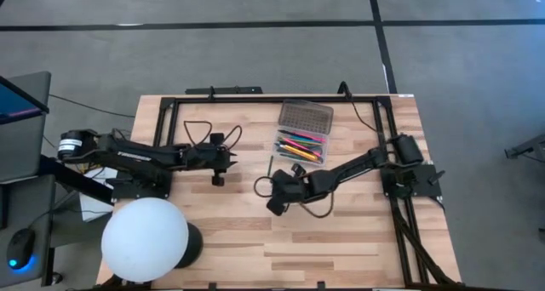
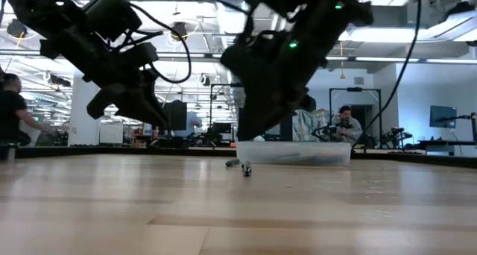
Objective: Pick & place school supplies into a supply box
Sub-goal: Put the black pen into the black supply box
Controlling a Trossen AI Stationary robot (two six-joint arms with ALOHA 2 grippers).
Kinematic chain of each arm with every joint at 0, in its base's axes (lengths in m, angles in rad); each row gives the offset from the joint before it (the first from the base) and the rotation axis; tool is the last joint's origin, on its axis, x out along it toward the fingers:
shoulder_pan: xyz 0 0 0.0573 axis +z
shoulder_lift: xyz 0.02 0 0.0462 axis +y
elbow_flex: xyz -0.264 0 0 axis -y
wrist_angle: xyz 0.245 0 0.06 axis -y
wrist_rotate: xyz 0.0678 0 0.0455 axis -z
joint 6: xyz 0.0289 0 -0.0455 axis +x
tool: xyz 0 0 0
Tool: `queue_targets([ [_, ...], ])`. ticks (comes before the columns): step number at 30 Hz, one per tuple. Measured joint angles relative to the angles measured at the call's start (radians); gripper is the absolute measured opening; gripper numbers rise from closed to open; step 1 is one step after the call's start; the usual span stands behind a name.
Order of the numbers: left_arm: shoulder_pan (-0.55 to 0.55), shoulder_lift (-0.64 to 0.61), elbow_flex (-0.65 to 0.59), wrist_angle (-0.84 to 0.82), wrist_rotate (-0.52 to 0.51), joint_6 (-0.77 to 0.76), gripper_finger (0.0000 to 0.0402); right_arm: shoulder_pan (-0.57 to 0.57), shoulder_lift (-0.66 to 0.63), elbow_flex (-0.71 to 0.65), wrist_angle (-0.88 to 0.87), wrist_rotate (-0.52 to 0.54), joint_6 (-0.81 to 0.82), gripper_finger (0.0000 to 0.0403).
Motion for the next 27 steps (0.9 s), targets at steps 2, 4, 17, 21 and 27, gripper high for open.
queue_targets([
  [2,0.0,-0.015,-0.004,0.004,0.0,0.0,0.0102,0.003,0.023,0.049,-0.092,0.028,0.043,0.0067],
  [4,0.0,-0.024,-0.004,0.006,0.0,0.0,0.0102,0.005,0.053,0.097,-0.112,0.043,0.07,0.0067],
  [17,0.0,-0.023,-0.004,0.019,0.013,-0.003,0.0102,0.007,0.076,0.132,-0.229,0.036,0.175,0.0067],
  [21,0.0,-0.023,-0.004,0.021,0.016,-0.003,0.0102,0.007,0.075,0.132,-0.243,0.035,0.167,0.0067],
  [27,-0.001,-0.023,-0.004,0.021,0.017,-0.01,0.0102,0.007,0.075,0.132,-0.24,0.033,0.165,0.0068],
])
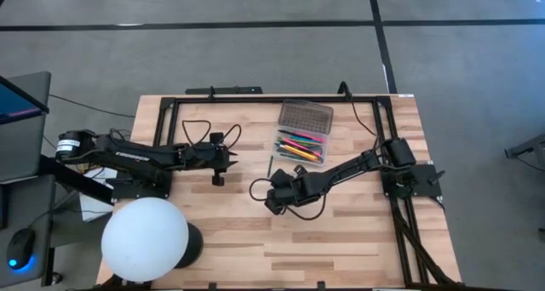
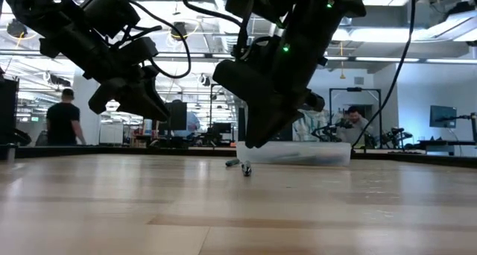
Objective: Pick & place school supplies into a supply box
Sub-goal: Put the black pen into the black supply box
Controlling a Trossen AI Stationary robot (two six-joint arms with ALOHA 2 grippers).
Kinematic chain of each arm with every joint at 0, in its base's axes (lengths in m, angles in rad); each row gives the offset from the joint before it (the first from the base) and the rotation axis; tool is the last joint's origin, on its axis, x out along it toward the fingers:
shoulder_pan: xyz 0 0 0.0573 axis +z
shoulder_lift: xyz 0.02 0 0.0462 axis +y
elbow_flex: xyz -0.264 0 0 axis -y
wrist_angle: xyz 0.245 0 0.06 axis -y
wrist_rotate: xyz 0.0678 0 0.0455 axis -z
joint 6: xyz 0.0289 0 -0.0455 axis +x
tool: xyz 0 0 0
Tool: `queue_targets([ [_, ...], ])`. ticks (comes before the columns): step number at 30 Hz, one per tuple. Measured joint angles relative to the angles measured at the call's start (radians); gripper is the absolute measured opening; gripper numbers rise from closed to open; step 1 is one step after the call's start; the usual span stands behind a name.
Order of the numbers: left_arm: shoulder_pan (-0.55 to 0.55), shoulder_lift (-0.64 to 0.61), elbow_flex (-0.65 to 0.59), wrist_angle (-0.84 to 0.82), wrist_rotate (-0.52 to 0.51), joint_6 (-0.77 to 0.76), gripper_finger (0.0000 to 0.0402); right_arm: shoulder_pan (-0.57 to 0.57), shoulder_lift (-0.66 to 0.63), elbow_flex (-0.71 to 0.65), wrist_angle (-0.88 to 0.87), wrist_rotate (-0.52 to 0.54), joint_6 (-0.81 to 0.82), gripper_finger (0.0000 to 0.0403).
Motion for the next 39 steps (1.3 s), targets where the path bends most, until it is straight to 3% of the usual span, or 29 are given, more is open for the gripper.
queue_targets([
  [7,0.0,0.0,0.0,0.0,0.0,-0.001,0.0102,0.0,0.047,-0.002,0.016,-0.009,-0.009,0.0094],
  [22,0.0,0.0,0.0,0.005,0.0,-0.003,0.0102,-0.003,0.052,0.013,0.026,-0.035,-0.038,0.0205],
  [39,0.0,0.001,0.0,0.009,0.001,-0.004,0.0102,-0.01,0.065,0.006,0.107,-0.088,-0.038,0.0206],
])
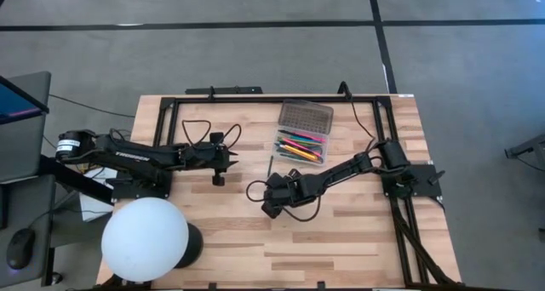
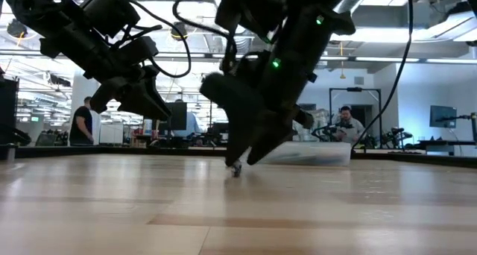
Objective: Pick & place school supplies into a supply box
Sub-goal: Put the black pen into the black supply box
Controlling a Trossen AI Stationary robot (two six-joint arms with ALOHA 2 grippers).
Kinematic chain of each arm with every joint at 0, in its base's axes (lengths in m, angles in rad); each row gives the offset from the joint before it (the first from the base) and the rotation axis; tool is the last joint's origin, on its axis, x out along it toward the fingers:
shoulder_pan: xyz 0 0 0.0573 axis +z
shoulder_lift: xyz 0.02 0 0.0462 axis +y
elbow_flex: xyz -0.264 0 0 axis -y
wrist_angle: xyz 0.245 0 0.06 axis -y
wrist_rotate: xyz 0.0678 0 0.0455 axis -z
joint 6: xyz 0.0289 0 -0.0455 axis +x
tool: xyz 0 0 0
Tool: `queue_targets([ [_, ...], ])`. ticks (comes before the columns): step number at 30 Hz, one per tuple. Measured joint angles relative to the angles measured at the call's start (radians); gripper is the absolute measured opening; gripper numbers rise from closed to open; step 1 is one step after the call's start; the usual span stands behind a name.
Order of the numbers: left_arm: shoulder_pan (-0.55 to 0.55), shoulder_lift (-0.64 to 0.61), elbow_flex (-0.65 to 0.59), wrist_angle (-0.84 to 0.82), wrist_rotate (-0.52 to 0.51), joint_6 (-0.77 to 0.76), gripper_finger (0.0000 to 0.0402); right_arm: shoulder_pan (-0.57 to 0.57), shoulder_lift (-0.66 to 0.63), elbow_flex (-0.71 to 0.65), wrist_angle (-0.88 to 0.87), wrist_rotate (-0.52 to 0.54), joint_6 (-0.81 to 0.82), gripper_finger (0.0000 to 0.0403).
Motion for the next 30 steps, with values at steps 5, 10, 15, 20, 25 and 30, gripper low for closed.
queue_targets([
  [5,0.0,0.0,0.0,0.0,0.0,0.0,0.0102,0.0,0.0,-0.006,-0.057,-0.004,0.031,0.0184],
  [10,0.0,0.0,0.0,0.0,0.0,0.0,0.0102,0.001,0.009,-0.002,-0.073,-0.013,0.01,0.0151],
  [15,0.0,0.0,0.0,0.0,0.0,0.0,0.0102,0.001,0.01,-0.001,-0.074,-0.038,-0.069,0.0106],
  [20,0.0,0.0,0.0,0.0,0.0,0.0,0.0102,0.008,0.011,-0.002,-0.073,-0.059,-0.194,0.0063],
  [25,0.0,0.0,0.0,0.0,0.0,0.0,0.0102,0.01,0.01,-0.002,-0.08,-0.129,-0.287,0.0038],
  [30,0.0,0.0,0.0,-0.001,0.0,0.0,0.0102,0.01,0.01,-0.002,-0.109,-0.216,-0.313,0.0027],
])
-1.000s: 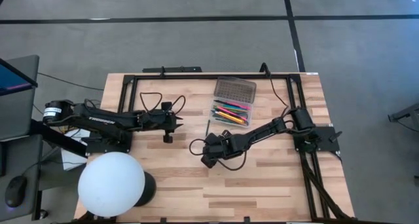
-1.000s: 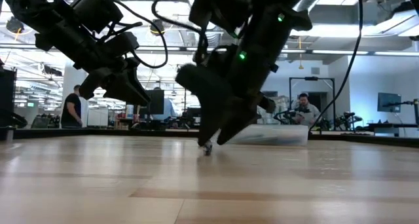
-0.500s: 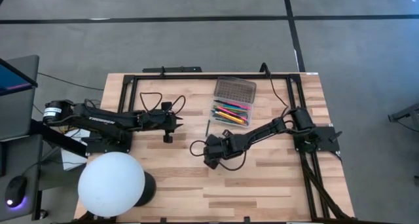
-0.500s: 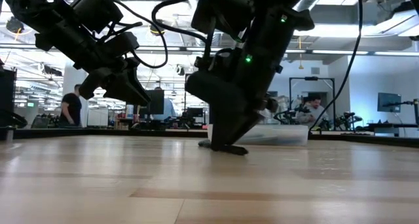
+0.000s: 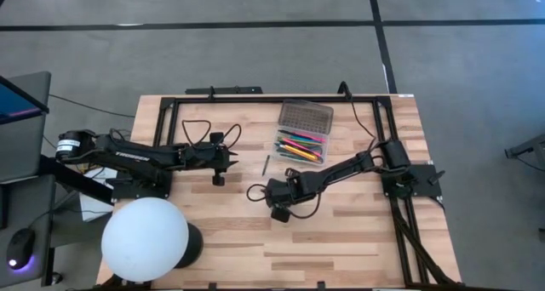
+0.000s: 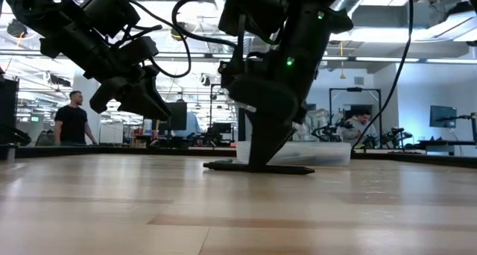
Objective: Pick & place school supplies into a supply box
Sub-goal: Put the black pen into the black supply box
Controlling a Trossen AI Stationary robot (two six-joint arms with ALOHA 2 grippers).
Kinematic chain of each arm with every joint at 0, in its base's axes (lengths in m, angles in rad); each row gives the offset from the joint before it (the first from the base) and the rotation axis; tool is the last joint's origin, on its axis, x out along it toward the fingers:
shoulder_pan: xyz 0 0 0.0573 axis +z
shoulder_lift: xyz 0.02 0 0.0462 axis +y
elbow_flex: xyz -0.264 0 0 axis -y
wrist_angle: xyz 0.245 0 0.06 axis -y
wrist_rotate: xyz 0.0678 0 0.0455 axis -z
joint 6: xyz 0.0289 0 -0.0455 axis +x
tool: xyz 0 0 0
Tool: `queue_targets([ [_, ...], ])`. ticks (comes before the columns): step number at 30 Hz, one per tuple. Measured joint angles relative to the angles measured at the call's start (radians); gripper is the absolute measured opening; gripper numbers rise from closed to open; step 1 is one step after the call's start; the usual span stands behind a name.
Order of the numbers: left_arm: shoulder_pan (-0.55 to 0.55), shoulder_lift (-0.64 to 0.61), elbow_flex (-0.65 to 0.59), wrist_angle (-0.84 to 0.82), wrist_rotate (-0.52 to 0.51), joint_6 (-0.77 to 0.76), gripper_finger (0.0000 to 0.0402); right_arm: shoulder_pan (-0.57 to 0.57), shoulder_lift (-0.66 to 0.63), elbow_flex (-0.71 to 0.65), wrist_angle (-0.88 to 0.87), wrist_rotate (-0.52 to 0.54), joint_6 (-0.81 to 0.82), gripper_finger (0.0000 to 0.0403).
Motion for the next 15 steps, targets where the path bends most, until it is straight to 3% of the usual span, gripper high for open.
queue_targets([
  [8,0.0,0.0,0.0,0.0,0.0,0.0,0.0102,-0.005,-0.006,0.016,-0.094,-0.14,-0.001,0.0047],
  [15,0.0,0.0,0.0,0.0,0.0,0.0,0.0102,-0.022,-0.004,0.042,-0.154,-0.176,0.008,0.0048],
])
